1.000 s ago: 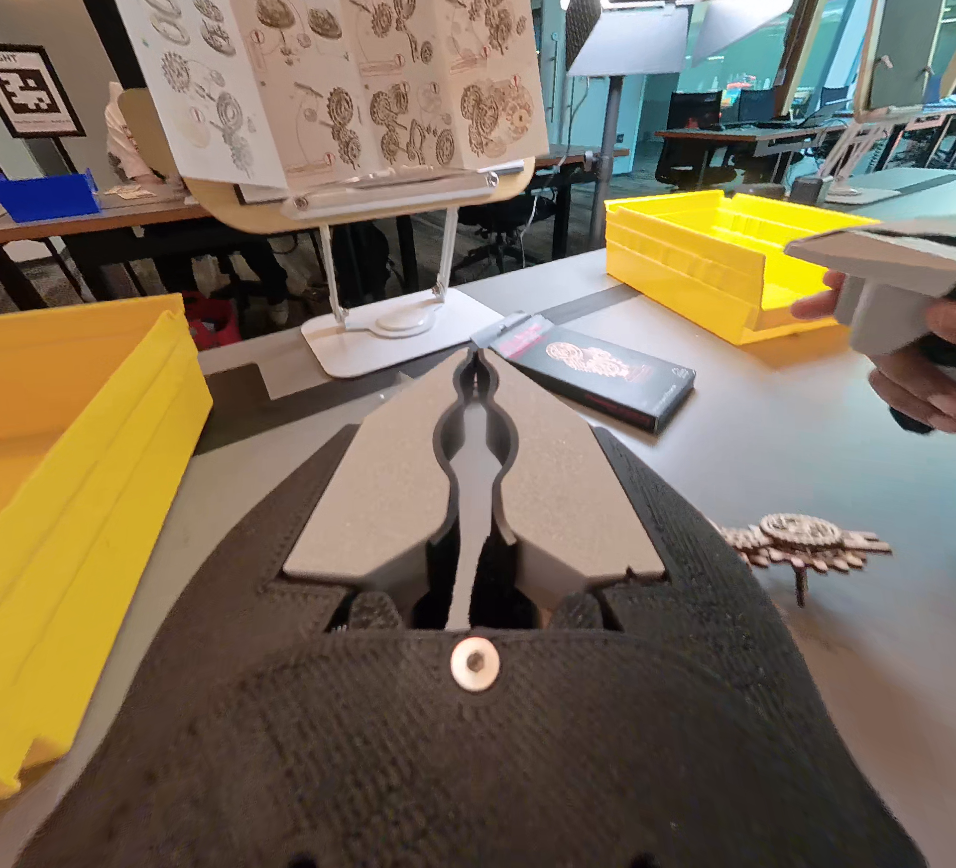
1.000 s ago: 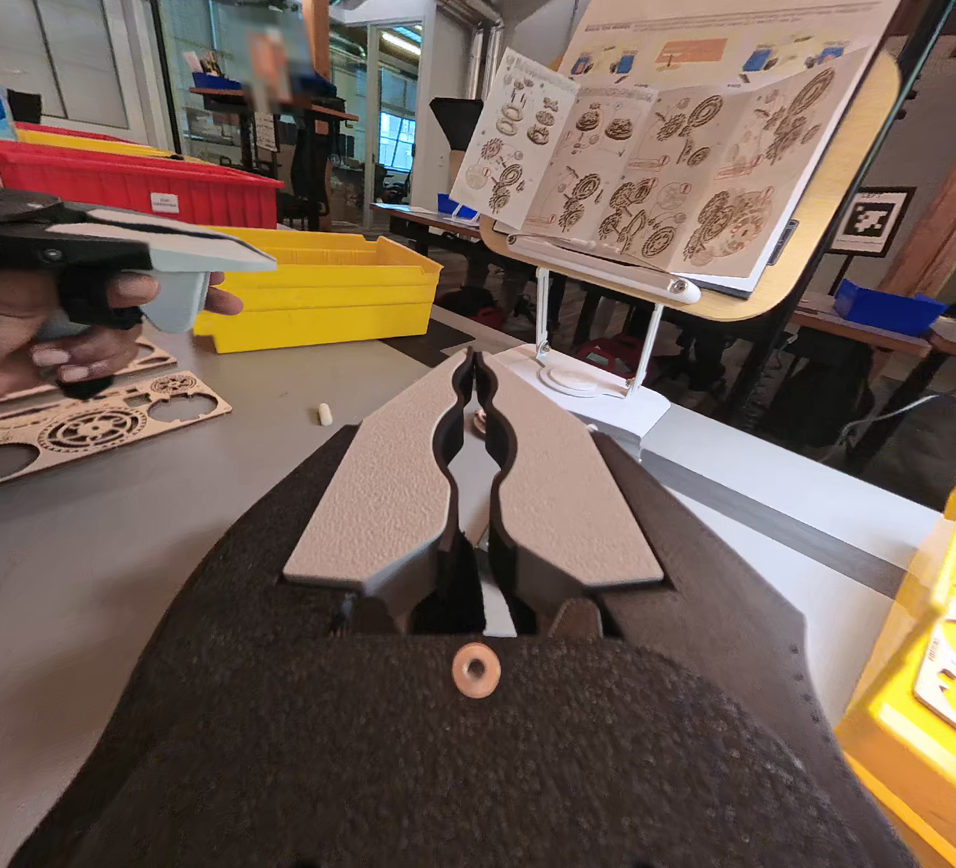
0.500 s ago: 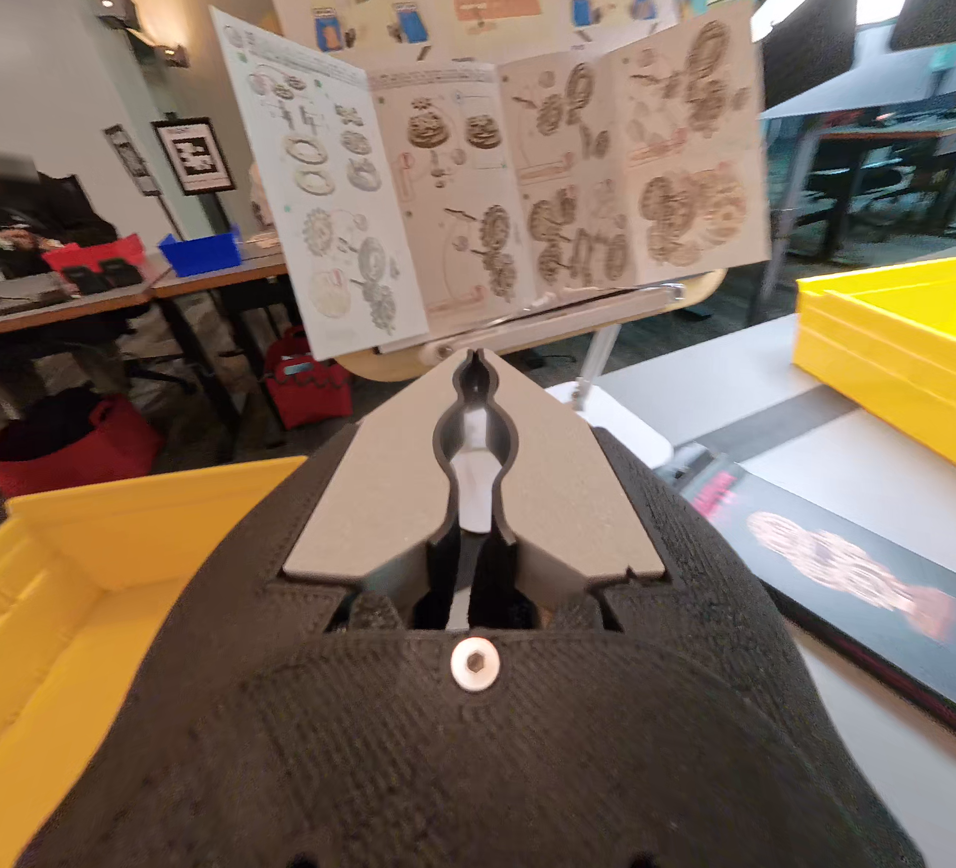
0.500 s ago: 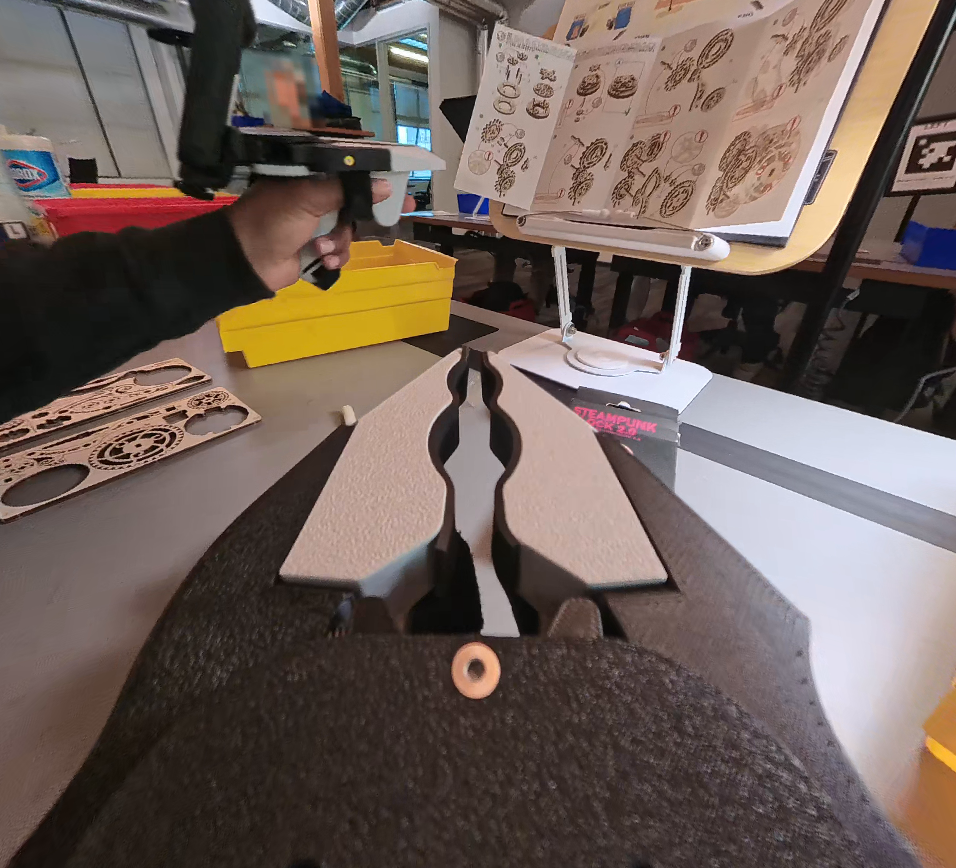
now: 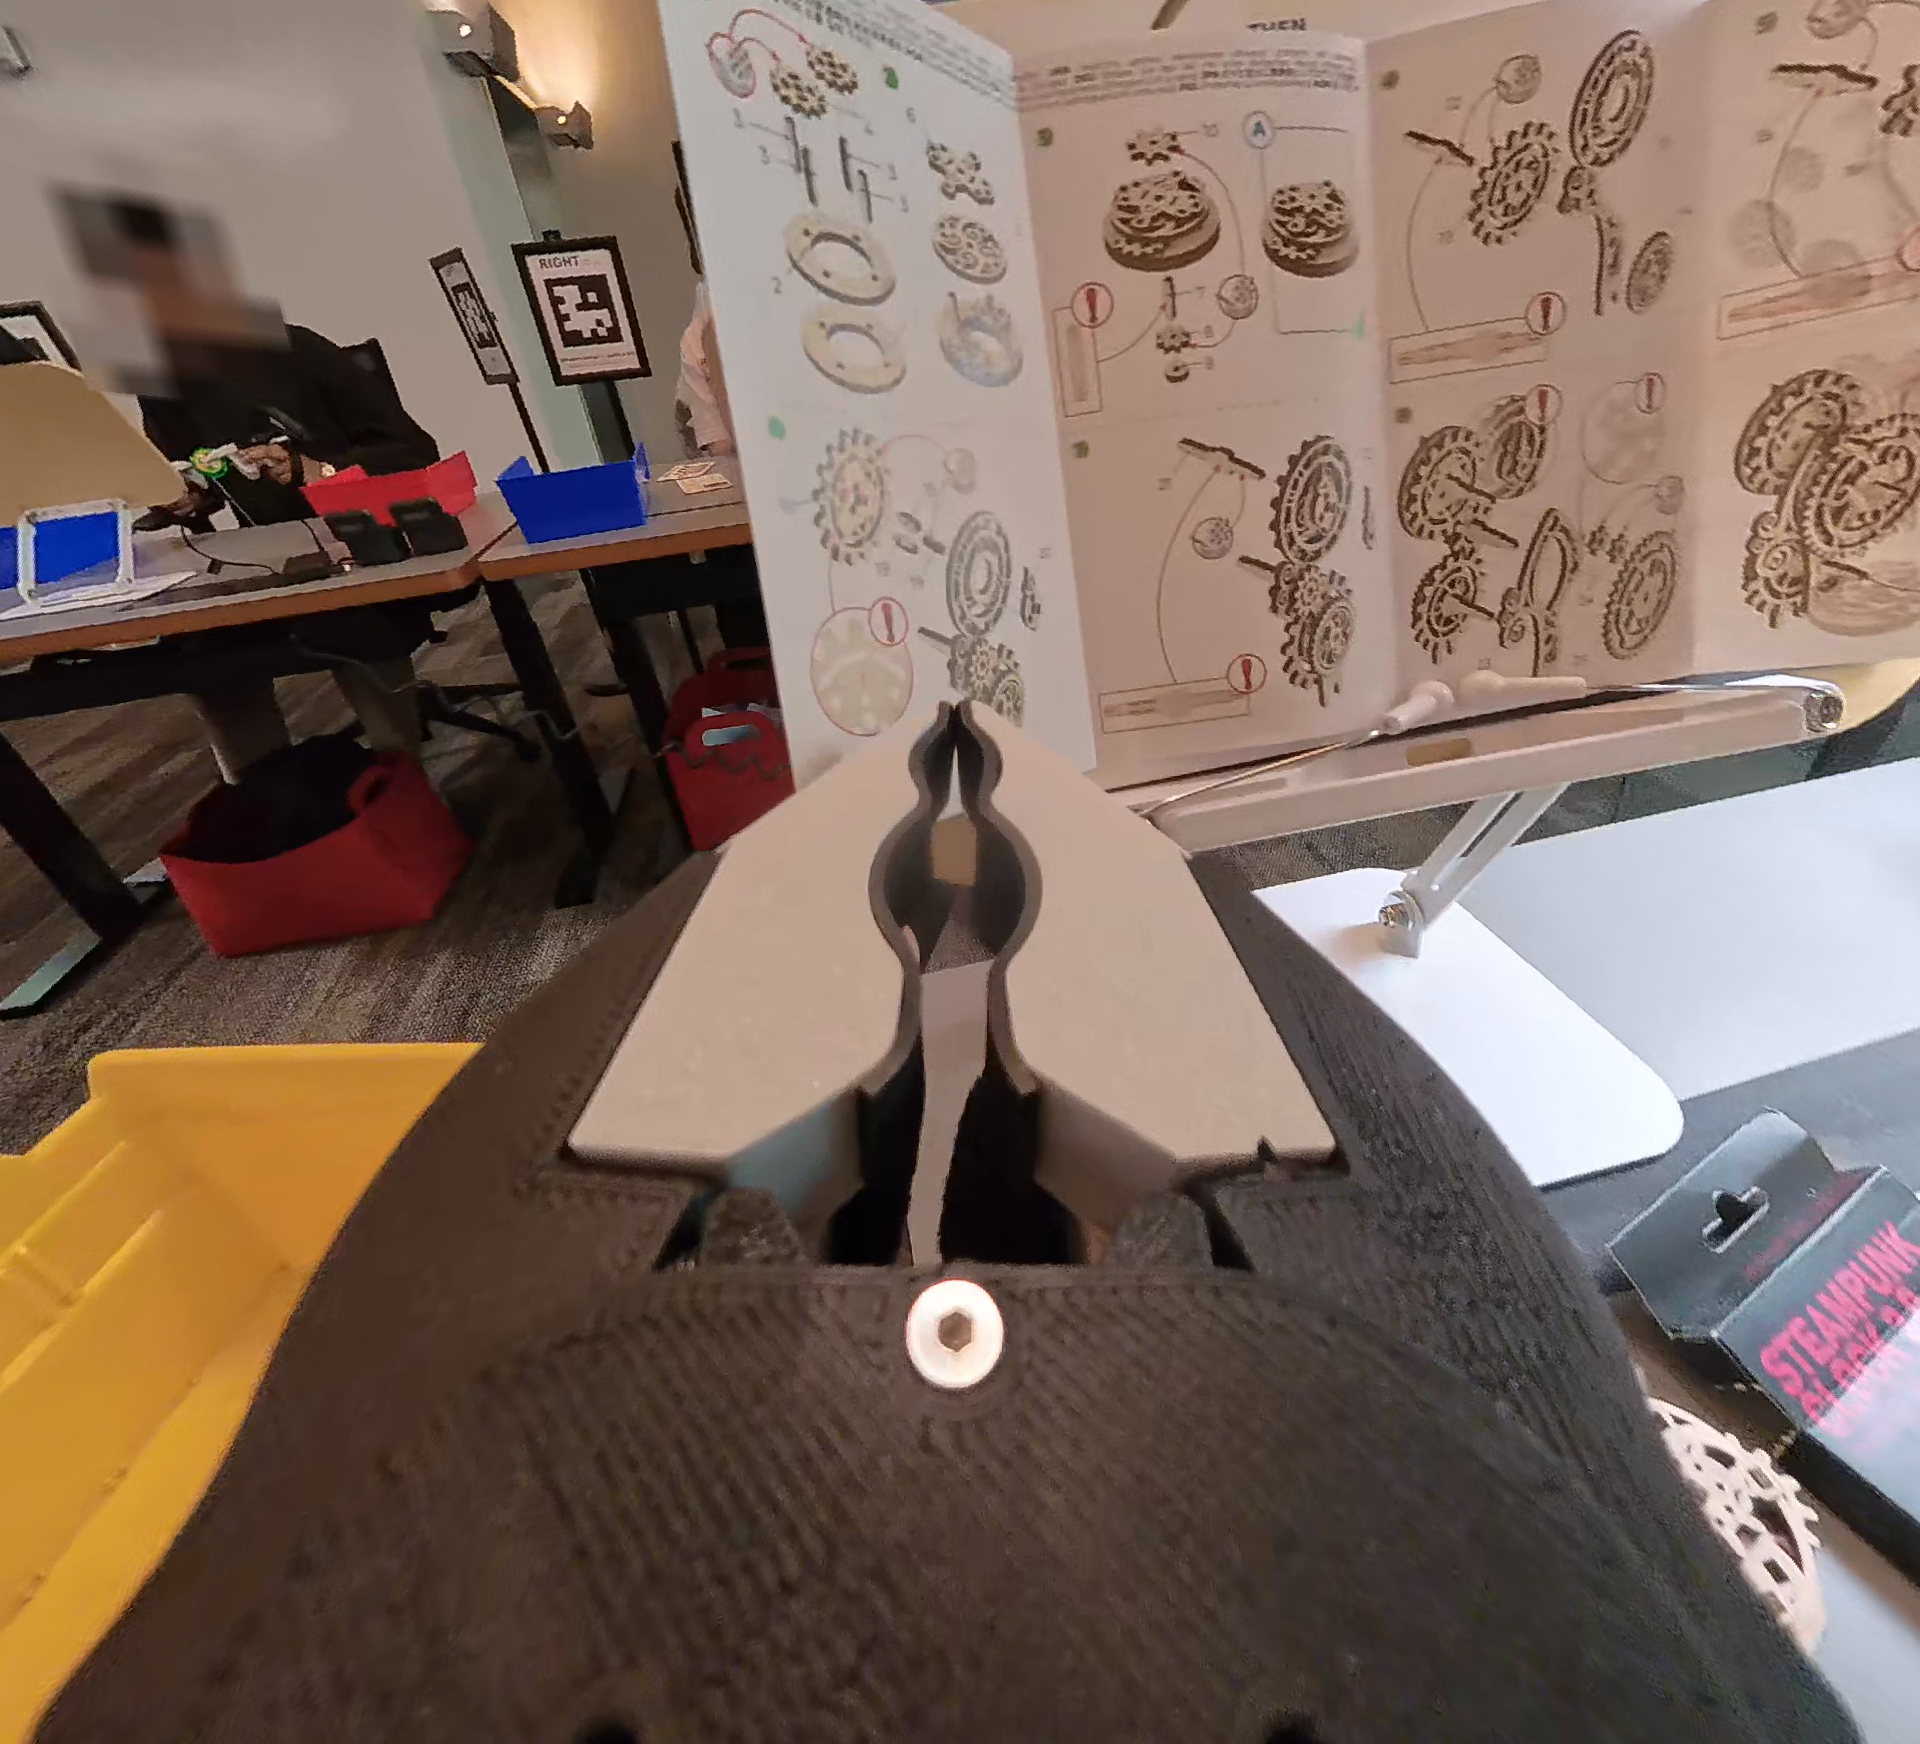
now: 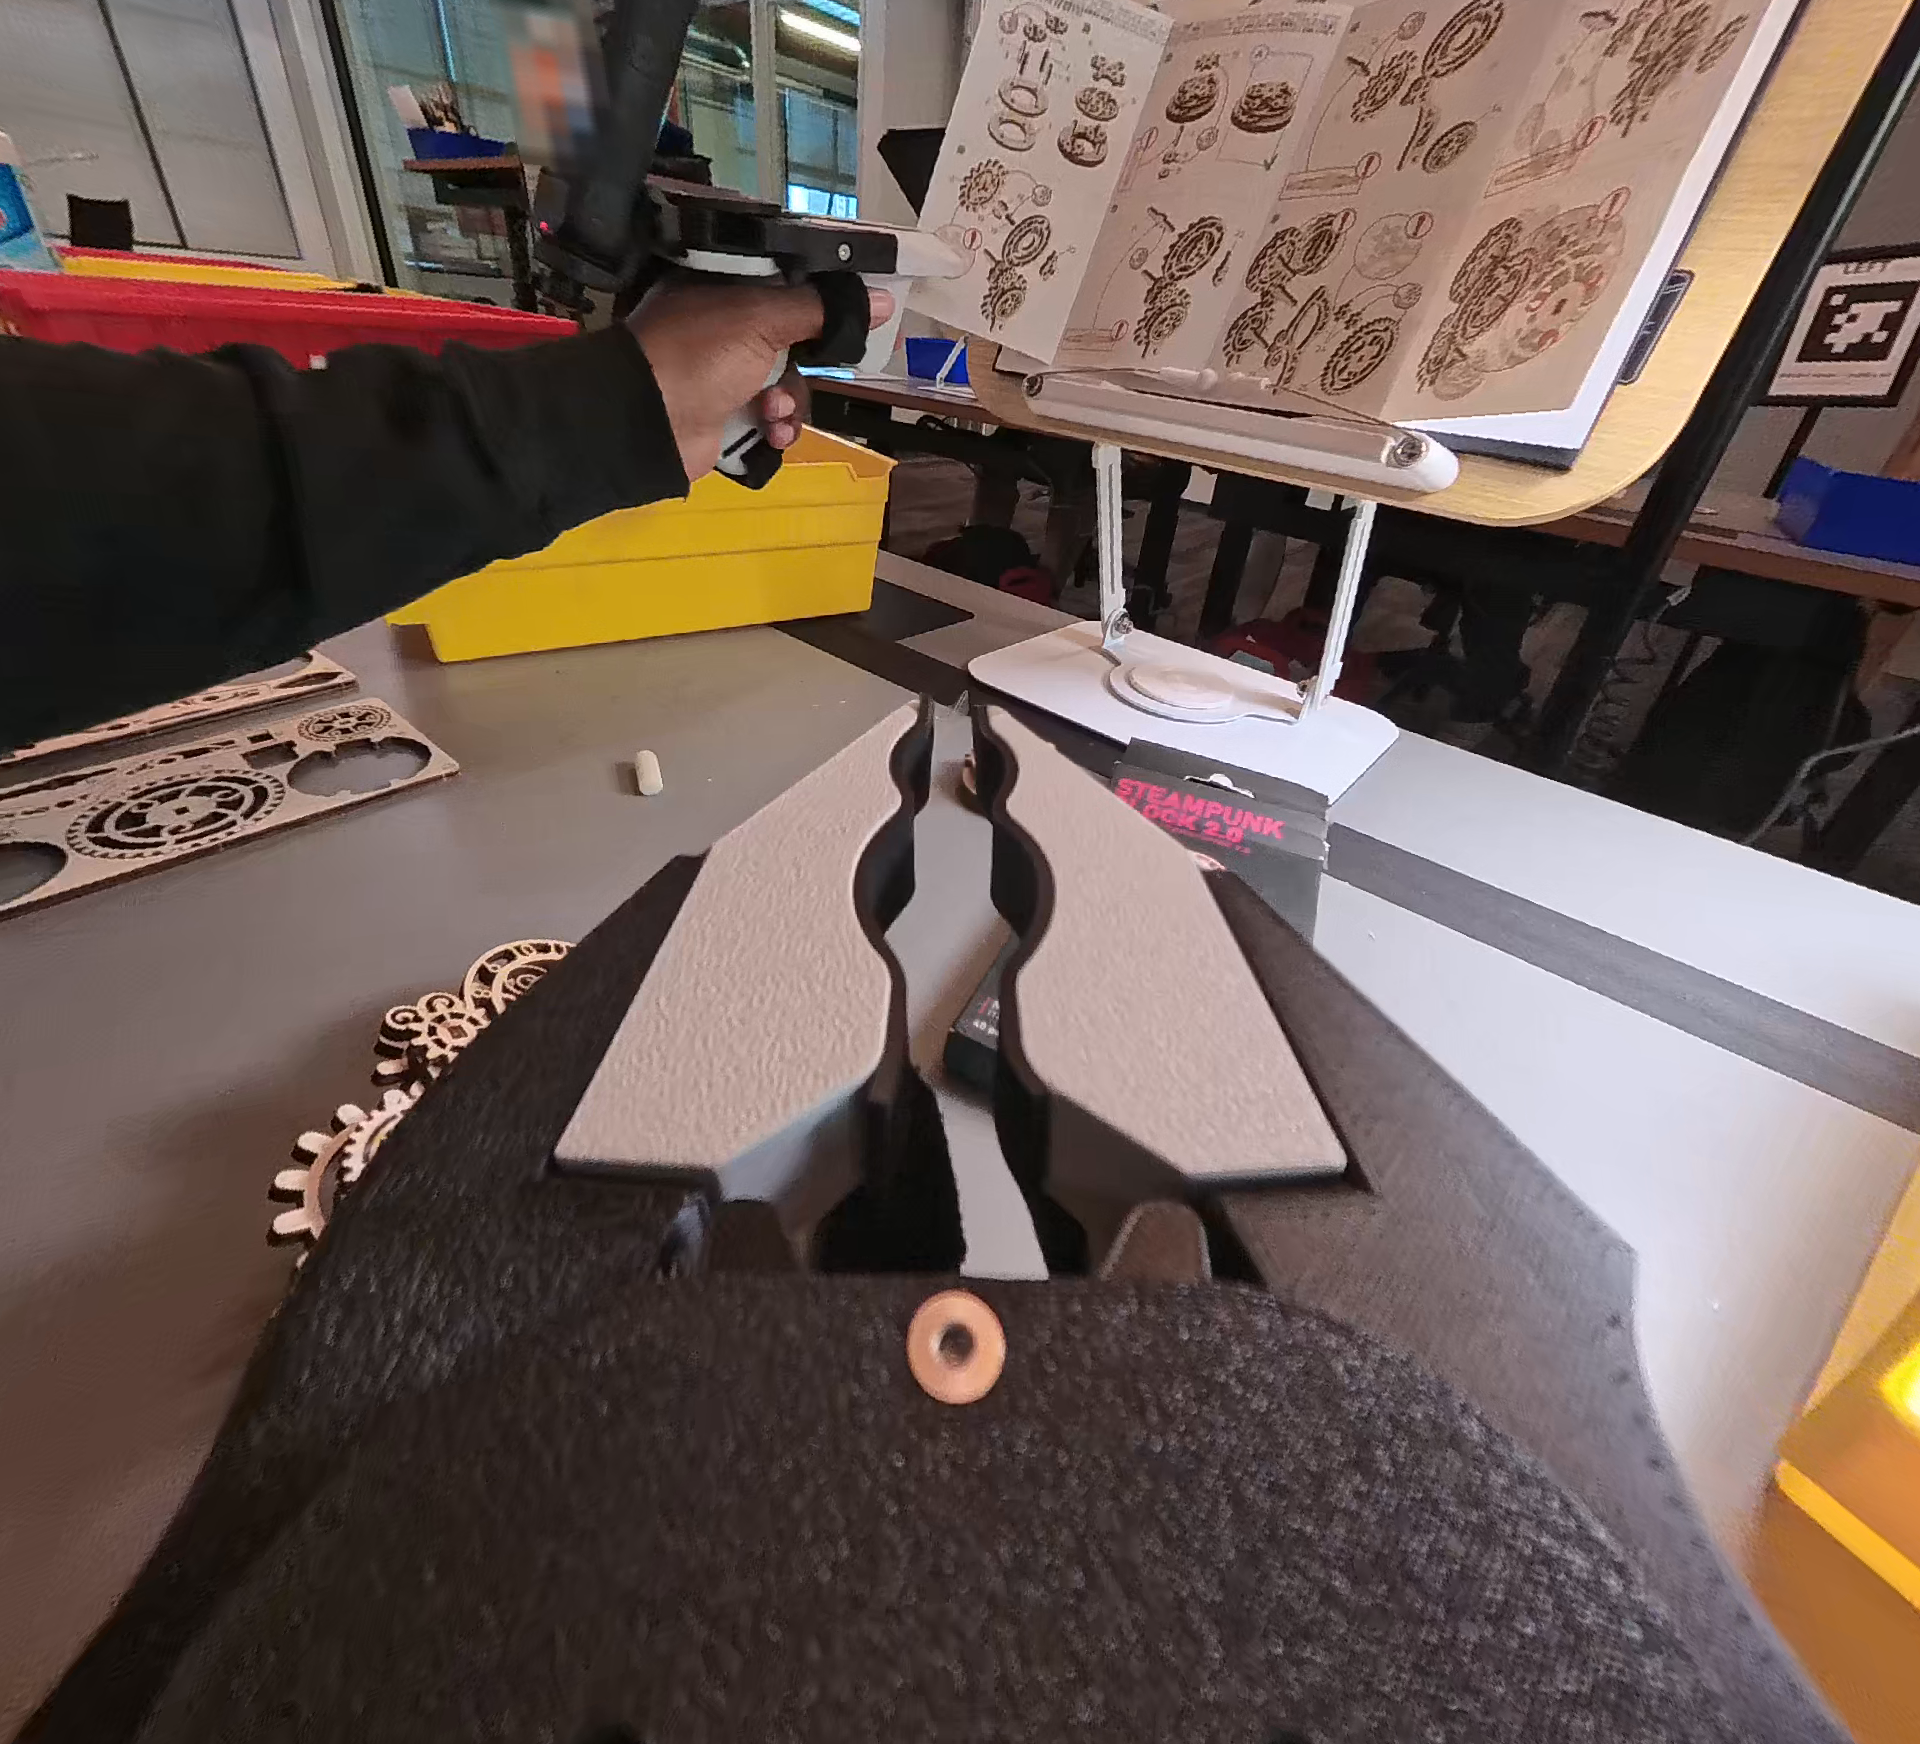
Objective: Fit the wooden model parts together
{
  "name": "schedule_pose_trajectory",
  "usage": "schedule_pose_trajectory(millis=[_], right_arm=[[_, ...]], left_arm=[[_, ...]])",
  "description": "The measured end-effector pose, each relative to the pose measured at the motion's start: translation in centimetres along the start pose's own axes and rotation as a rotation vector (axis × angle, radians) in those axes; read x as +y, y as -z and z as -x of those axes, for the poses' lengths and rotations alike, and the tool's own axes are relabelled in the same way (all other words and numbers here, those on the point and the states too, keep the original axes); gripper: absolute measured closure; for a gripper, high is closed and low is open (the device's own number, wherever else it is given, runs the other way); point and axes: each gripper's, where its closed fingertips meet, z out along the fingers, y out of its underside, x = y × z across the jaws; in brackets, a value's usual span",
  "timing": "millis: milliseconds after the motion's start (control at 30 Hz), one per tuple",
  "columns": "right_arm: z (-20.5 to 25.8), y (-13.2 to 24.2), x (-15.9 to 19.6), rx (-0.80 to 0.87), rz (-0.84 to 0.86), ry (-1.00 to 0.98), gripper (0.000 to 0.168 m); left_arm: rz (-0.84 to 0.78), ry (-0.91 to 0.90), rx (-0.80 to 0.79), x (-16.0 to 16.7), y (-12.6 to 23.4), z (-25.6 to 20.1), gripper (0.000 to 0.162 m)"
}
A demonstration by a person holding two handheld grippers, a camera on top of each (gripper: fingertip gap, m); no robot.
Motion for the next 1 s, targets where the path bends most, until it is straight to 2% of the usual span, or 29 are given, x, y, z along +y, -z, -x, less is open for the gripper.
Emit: schedule_pose_trajectory(millis=[500,1000], right_arm=[[0.2,0.0,0.6,-0.023,0.026,0.008,0.165],[0.4,0.0,0.8,-0.034,0.040,0.017,0.166]], left_arm=[[0.008,-0.059,-0.064,-2.4,-3.3,-0.1,0.162],[0.042,-0.074,-0.041,-0.9,-2.7,-2.9,0.162]])
